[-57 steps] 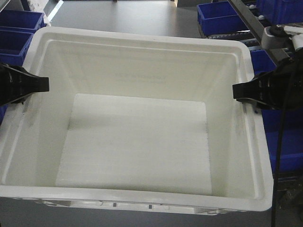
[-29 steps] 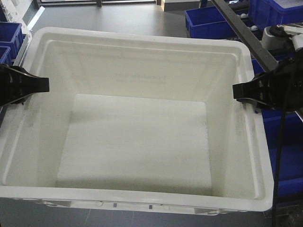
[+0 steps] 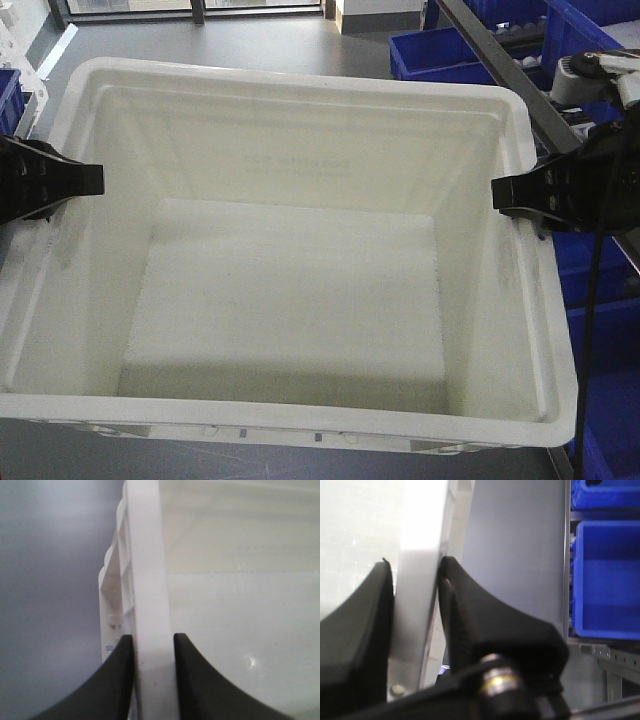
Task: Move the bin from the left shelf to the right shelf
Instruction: 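Carry the tote in both grippers while the base drives across the room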
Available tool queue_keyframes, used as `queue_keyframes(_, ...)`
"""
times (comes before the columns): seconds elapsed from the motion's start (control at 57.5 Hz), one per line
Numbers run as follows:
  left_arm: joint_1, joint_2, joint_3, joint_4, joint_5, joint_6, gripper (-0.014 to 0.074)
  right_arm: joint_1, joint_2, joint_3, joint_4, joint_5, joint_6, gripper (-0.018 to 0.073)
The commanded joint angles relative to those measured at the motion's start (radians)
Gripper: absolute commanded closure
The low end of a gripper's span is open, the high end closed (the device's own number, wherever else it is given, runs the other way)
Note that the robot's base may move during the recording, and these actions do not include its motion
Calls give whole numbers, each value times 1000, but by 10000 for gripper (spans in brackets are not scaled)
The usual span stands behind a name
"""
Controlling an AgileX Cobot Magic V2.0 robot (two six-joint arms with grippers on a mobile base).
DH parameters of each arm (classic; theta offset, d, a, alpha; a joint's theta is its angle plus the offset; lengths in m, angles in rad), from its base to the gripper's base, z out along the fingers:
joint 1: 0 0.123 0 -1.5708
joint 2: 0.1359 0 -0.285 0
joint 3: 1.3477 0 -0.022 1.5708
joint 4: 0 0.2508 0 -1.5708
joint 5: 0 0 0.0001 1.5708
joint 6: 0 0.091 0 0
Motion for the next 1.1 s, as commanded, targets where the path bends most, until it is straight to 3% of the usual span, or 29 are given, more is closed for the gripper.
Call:
queue_keyframes(0.0,-2,-40,-38,6,-134,13,603,-8,-33,-42,7,-108,-25,564)
queue_keyframes(1.079,-2,-40,-38,6,-134,13,603,-8,-33,-42,7,-108,-25,564)
